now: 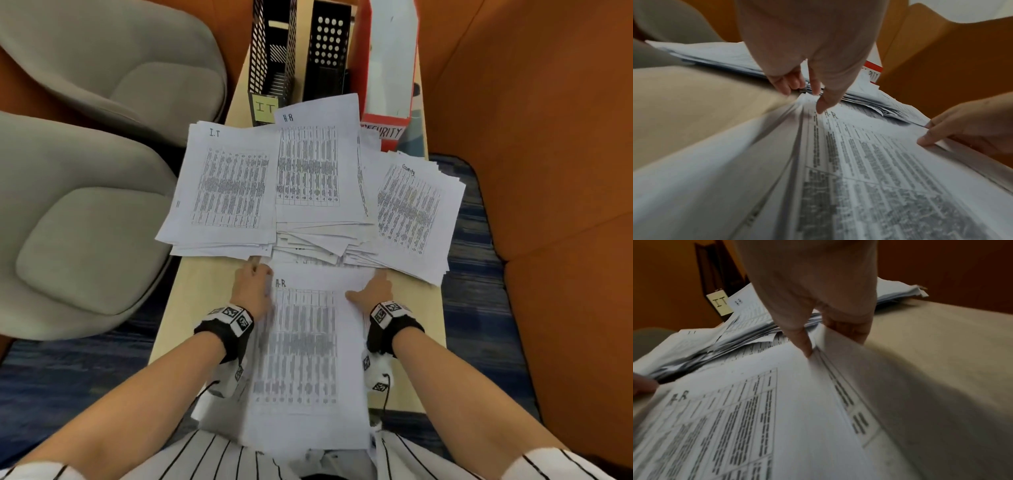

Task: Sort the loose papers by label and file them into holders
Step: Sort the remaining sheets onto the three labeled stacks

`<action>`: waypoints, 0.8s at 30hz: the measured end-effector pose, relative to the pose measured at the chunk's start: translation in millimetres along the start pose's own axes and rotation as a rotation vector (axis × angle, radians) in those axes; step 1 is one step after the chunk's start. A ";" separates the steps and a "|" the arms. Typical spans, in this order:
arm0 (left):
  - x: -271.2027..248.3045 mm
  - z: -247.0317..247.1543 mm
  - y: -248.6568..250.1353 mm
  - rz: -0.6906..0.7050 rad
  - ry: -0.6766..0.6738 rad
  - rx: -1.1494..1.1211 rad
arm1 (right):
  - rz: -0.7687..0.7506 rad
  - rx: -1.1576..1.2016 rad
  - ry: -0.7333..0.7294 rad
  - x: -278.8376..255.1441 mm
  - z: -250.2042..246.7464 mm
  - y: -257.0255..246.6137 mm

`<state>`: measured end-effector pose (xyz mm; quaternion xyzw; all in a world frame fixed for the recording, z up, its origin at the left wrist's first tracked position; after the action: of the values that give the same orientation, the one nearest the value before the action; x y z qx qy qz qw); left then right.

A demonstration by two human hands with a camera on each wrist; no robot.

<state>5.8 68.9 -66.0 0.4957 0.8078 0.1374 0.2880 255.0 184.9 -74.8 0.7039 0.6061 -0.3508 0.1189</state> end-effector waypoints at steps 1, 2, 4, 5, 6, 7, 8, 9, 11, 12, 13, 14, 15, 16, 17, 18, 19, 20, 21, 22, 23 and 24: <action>-0.4 -1.3 2.1 -0.017 0.046 -0.014 | -0.032 0.056 -0.004 -0.2 1.6 -2.2; -0.9 0.2 2.1 -0.058 0.041 -0.055 | -0.064 0.063 -0.004 0.2 4.1 -2.7; -2.0 5.3 -3.2 -0.197 -0.020 -0.144 | -0.126 -0.019 -0.088 -3.5 11.2 -2.6; -2.8 7.2 -7.9 -0.272 -0.030 -0.168 | -0.122 -0.034 -0.183 -5.1 15.7 1.4; -4.1 7.1 -12.5 -0.333 -0.021 -0.186 | -0.078 -0.041 -0.302 -8.5 18.4 7.8; -4.5 6.1 -15.8 -0.367 -0.011 -0.199 | -0.046 -0.057 -0.412 -14.3 17.6 14.0; -4.7 5.2 -17.5 -0.372 -0.008 -0.209 | -0.018 -0.130 -0.504 -16.1 16.7 22.3; -4.5 5.3 -18.0 -0.356 -0.016 -0.230 | -0.017 -0.218 -0.576 -15.5 14.3 31.4; -4.2 7.1 -14.6 -0.282 -0.039 -0.295 | -0.061 -0.320 -0.639 -15.7 6.4 38.7; -5.8 8.4 -11.9 -0.238 -0.056 -0.305 | -0.081 -0.270 -0.606 -10.4 5.5 38.0; -8.0 8.9 -9.4 -0.196 -0.053 -0.274 | -0.112 -0.172 -0.559 -6.4 3.3 33.6; -10.5 8.4 -8.0 -0.163 -0.020 -0.206 | -0.132 -0.070 -0.485 -1.9 -1.3 27.0; -13.4 7.0 -7.1 -0.139 0.040 -0.139 | -0.144 0.027 -0.396 3.0 -6.5 21.6; -16.0 5.1 -6.1 -0.121 0.100 -0.103 | -0.155 0.082 -0.347 1.9 -11.8 16.3; -17.7 5.3 -5.3 -0.109 0.122 -0.109 | -0.143 0.082 -0.340 3.2 -11.3 14.6; -18.0 6.8 -3.7 -0.094 0.101 -0.135 | -0.129 0.030 -0.365 -2.4 -9.6 12.6; -17.9 9.4 -2.3 -0.096 0.048 -0.162 | -0.119 -0.066 -0.438 -5.6 -2.6 13.7; -17.5 11.7 -2.1 -0.119 -0.004 -0.180 | -0.123 -0.145 -0.527 -5.0 8.4 16.5; -16.6 12.3 -3.5 -0.163 -0.034 -0.206 | -0.123 -0.159 -0.595 0.4 19.1 21.5; -15.7 11.1 -5.3 -0.212 -0.040 -0.243 | -0.114 -0.120 -0.663 -1.6 27.1 24.2; -15.3 9.8 -7.2 -0.245 -0.041 -0.280 | -0.111 0.016 -0.717 -14.2 27.5 18.7; -15.2 8.9 -8.5 -0.260 -0.042 -0.307 | -0.085 0.244 -0.766 -27.2 26.5 10.7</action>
<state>10.2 50.9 -72.4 0.3405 0.8284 0.2102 0.3921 255.2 145.7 -79.5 0.5056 0.5004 -0.6617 0.2369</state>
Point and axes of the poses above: each hand's wrist, its own x-axis towards the middle knuckle, its own z-axis out of the palm, y = z × x, the point moved 5 cm from there along x, towards the middle knuckle, and after that the axes turned 3 degrees about -x, right-handed, at the moved point
